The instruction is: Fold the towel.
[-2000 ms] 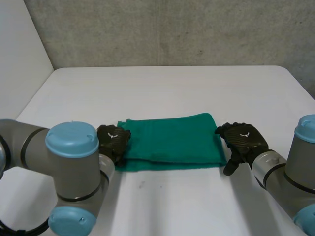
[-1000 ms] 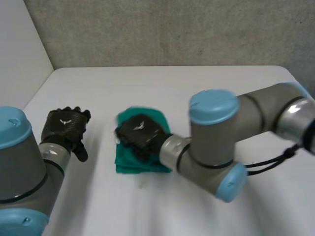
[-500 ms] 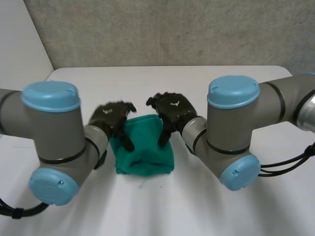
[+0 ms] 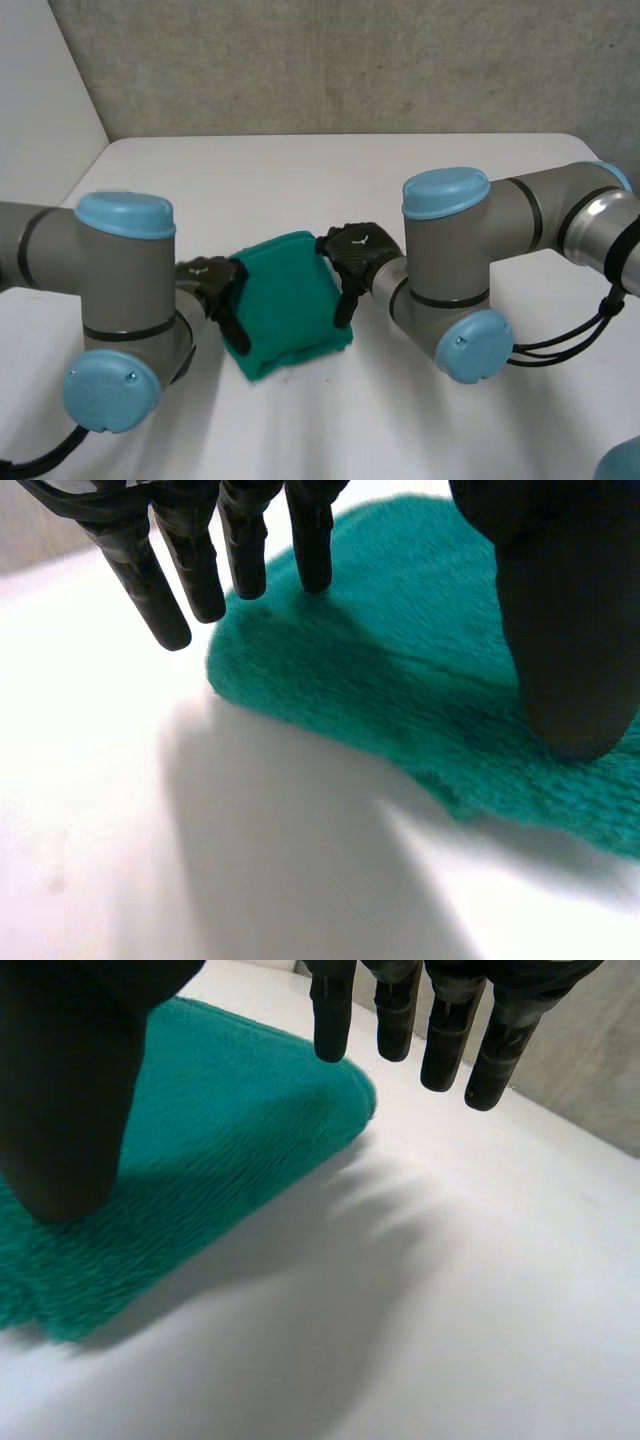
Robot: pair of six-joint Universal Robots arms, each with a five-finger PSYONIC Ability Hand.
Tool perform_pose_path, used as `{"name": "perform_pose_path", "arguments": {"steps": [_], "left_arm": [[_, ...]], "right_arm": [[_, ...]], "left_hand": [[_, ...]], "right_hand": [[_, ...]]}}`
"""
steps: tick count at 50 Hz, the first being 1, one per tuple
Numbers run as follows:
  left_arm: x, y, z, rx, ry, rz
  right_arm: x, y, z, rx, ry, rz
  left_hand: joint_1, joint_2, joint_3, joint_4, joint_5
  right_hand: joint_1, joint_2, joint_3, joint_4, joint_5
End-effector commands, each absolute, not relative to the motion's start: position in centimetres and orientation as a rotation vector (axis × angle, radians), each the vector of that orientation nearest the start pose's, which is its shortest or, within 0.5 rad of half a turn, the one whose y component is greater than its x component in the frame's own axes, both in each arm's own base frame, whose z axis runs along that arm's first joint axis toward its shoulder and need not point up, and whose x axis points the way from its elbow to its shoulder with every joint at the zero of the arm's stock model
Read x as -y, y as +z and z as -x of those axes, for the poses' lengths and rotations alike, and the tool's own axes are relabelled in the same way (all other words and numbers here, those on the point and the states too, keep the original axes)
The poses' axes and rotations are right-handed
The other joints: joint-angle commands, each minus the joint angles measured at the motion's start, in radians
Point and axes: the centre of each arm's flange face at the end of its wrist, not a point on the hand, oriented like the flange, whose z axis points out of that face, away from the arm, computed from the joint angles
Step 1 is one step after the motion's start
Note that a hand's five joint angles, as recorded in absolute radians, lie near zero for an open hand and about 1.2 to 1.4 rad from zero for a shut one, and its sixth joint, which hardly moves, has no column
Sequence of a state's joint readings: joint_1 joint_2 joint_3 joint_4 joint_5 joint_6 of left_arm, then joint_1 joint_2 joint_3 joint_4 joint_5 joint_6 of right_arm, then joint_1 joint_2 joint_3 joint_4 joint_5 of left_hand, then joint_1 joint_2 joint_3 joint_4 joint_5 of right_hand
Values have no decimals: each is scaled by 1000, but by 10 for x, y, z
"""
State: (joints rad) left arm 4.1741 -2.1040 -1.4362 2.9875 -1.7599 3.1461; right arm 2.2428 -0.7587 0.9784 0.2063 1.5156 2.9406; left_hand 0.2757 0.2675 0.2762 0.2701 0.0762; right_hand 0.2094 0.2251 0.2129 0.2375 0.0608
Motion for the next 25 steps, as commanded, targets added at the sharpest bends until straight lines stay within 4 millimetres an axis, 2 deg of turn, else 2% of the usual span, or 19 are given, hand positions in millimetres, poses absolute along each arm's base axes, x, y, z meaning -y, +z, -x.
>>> {"name": "perform_pose_path", "arguments": {"steps": [1, 2, 5, 6, 7, 9, 11, 14, 18, 25], "left_arm": [[248, 222, 286, -2613, -1874, -641], [248, 229, 286, -2600, -1905, -632], [250, 265, 282, -2525, -2052, -573], [250, 273, 282, -2508, -2087, -562], [248, 287, 282, -2483, -2139, -543], [247, 293, 281, -2473, -2162, -534], [242, 318, 273, -2469, -2224, -466], [238, 333, 262, -2509, -2238, -386], [234, 348, 249, -2628, -2252, -319], [235, 358, 233, -2666, -2267, -283]], "right_arm": [[258, 199, -368, -2124, -1649, 952], [264, 225, -357, -2096, -1742, 860], [274, 256, -337, -2072, -1867, 741], [278, 276, -323, -2053, -1948, 669], [279, 285, -316, -2048, -1985, 636], [281, 301, -302, -2039, -2048, 579], [283, 320, -282, -2029, -2120, 511], [284, 338, -258, -2036, -2189, 442], [282, 343, -236, -2097, -2199, 405], [280, 346, -227, -2131, -2187, 387]], "left_hand": [[-36, -28, -36, -30, -11], [-36, -28, -36, -30, -11], [-39, -31, -39, -33, -14], [-42, -33, -42, -36, -17], [-45, -36, -45, -39, -20], [-42, -33, -42, -36, -17], [-42, -33, -42, -36, -17], [-42, -33, -42, -36, -17], [-39, -31, -39, -33, -14], [-50, -42, -51, -45, -25]], "right_hand": [[-35, -51, -38, -63, -61], [-35, -51, -38, -63, -61], [-35, -51, -38, -63, -61], [-35, -51, -38, -63, -61], [-35, -51, -38, -63, -61], [-35, -51, -38, -63, -61], [-35, -51, -38, -63, -61], [-35, -51, -38, -63, -61], [-35, -51, -38, -63, -61], [-35, -51, -38, -63, -61]]}}
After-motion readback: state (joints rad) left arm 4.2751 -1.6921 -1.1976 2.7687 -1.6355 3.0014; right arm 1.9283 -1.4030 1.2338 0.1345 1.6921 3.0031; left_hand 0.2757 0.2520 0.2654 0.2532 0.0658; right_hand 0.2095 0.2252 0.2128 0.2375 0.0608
